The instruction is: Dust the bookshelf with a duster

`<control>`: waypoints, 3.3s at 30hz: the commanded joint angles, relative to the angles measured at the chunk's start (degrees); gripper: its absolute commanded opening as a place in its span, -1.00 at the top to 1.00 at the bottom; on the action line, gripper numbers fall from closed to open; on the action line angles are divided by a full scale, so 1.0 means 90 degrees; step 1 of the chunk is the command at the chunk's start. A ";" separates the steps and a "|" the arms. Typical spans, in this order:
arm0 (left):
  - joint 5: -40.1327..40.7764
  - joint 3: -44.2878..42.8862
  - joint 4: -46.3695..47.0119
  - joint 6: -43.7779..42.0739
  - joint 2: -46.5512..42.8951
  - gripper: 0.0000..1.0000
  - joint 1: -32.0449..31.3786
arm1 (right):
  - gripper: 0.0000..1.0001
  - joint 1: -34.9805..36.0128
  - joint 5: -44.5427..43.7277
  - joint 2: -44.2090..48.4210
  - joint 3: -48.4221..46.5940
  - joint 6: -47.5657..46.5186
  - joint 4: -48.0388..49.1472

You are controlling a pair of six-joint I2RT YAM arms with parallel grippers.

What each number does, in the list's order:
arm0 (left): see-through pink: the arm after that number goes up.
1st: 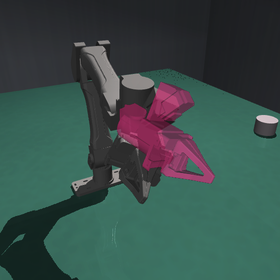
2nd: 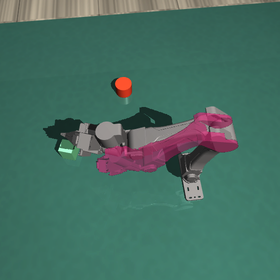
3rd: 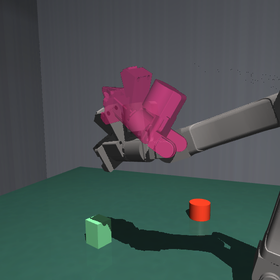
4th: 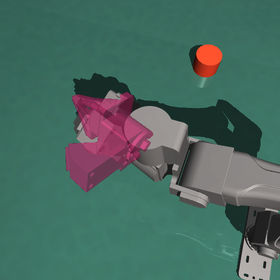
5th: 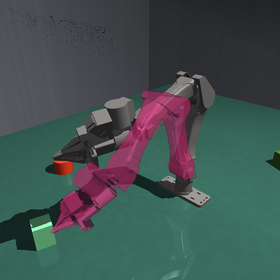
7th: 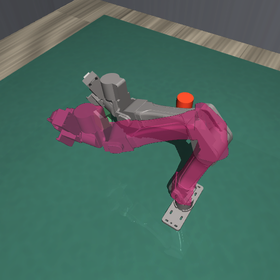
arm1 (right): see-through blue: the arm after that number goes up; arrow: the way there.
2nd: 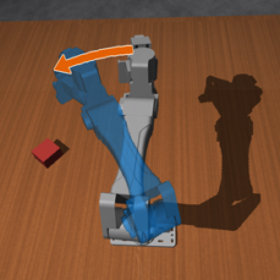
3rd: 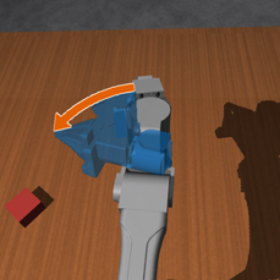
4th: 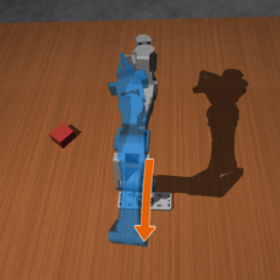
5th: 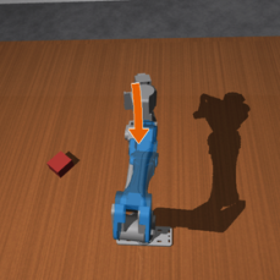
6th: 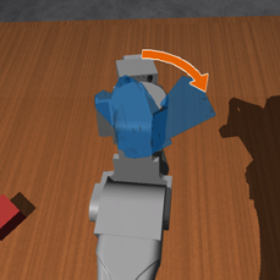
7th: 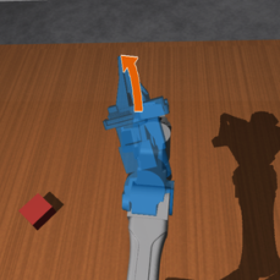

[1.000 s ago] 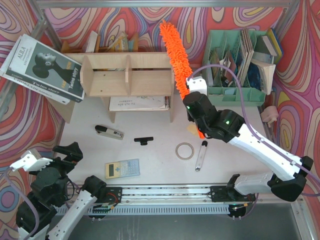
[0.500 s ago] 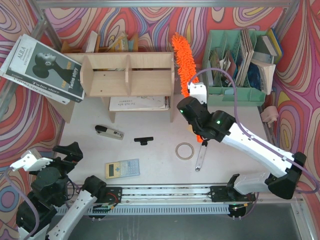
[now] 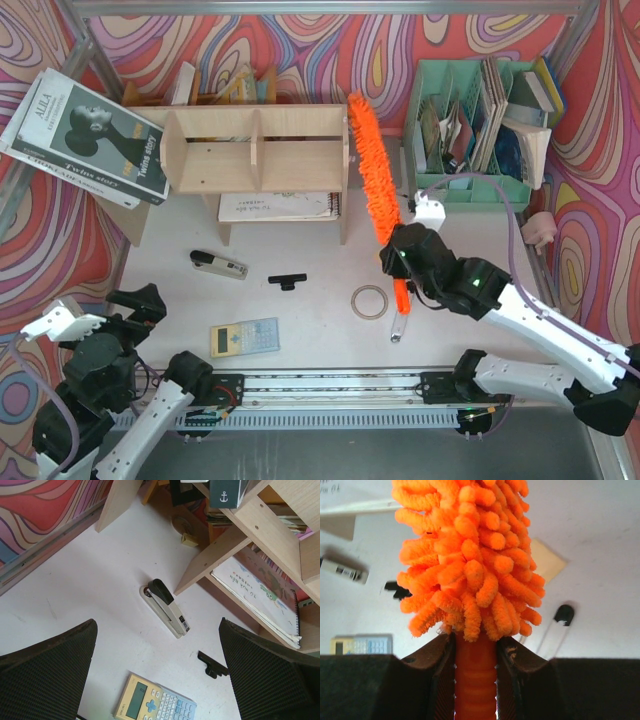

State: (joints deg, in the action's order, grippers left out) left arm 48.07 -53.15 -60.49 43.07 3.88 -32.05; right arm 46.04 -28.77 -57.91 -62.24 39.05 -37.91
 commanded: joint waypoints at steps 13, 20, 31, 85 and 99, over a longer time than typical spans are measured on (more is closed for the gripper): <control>0.0064 -0.0011 -0.0094 -0.0076 0.0544 -0.97 -0.0041 | 1.00 -0.0024 0.1943 0.0138 0.3124 0.1898 0.3250; 0.0078 -0.0044 -0.0115 -0.0106 0.0822 -0.97 -0.0040 | 1.00 -0.0014 0.1912 0.0322 0.3306 0.1904 0.3884; -0.0094 -0.0151 -0.0185 -0.0221 0.1901 -0.97 -0.0029 | 1.00 -0.0009 0.1840 0.1959 0.3418 0.1091 0.5102; 0.0063 -0.0128 -0.0212 -0.0127 0.1508 -0.97 -0.0642 | 1.00 0.0001 0.2009 0.0486 0.1725 0.1101 0.3959; 0.0049 -0.0126 -0.0220 -0.0103 0.1455 -0.97 -0.0638 | 1.00 -0.0005 0.2142 0.0845 0.2663 0.1555 0.3753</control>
State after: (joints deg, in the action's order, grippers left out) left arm 48.03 -55.00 -63.05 42.19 17.82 -37.52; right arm 45.74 -12.23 -50.39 -42.87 51.20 -6.33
